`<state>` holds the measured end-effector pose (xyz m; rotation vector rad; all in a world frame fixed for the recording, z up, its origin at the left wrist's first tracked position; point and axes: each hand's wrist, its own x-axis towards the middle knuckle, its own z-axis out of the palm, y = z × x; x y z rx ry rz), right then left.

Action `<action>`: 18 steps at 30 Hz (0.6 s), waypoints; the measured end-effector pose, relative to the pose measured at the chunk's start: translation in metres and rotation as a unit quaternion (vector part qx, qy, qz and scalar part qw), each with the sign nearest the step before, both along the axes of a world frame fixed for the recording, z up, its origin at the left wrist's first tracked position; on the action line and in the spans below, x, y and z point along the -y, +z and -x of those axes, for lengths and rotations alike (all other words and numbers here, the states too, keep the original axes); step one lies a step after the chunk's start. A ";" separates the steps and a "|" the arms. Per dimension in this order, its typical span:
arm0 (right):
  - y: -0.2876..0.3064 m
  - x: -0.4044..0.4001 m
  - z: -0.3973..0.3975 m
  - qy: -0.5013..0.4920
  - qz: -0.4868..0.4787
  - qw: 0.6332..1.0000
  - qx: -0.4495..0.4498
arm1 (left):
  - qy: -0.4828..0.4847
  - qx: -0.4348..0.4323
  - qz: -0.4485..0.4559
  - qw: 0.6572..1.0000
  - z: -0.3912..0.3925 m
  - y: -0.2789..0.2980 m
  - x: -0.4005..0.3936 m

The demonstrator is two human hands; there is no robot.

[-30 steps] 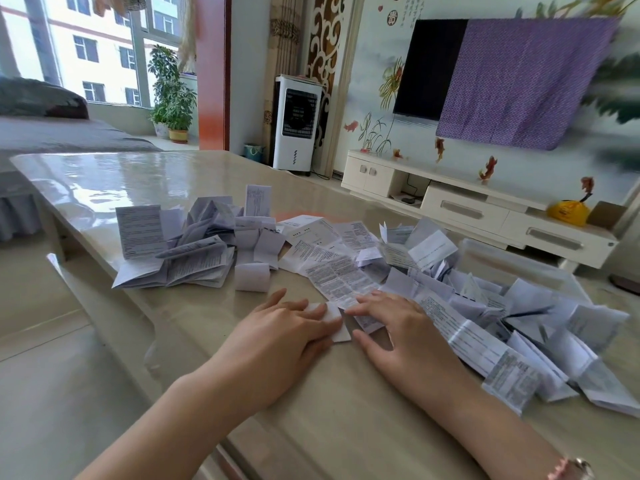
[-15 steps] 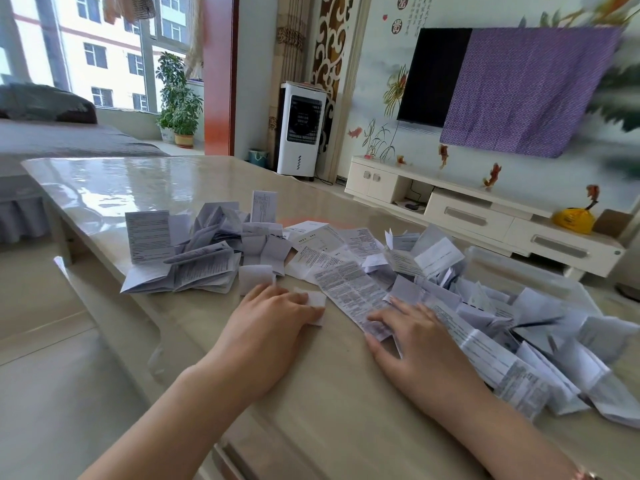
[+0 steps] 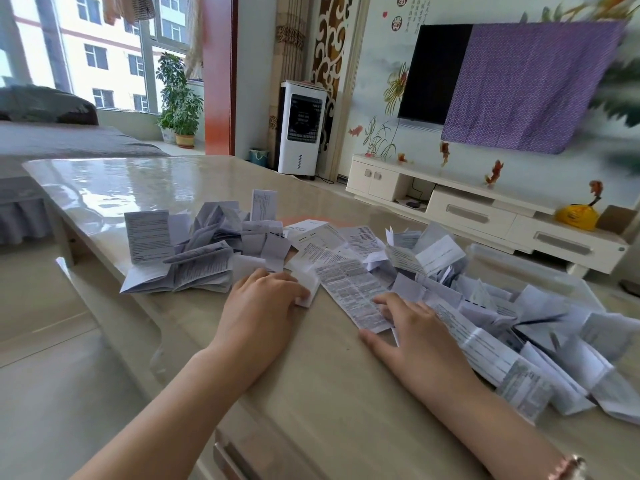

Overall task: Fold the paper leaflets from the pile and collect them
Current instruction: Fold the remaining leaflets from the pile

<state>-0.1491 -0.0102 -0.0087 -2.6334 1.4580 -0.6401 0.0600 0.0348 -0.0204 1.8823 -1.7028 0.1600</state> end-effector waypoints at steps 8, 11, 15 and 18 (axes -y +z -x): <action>0.005 -0.004 -0.002 -0.011 -0.004 1.000 0.017 | -0.075 -0.040 0.033 0.996 0.010 0.002 -0.016; 0.006 -0.006 -0.004 -0.019 0.004 1.000 0.014 | -0.115 -0.046 0.044 0.991 0.014 0.001 -0.019; 0.010 -0.009 -0.004 -0.031 0.042 0.999 -0.002 | -0.113 -0.043 0.012 0.993 0.020 -0.002 -0.016; 0.013 -0.011 -0.005 -0.031 0.054 0.998 -0.004 | -0.109 -0.057 -0.006 0.992 0.021 -0.003 -0.013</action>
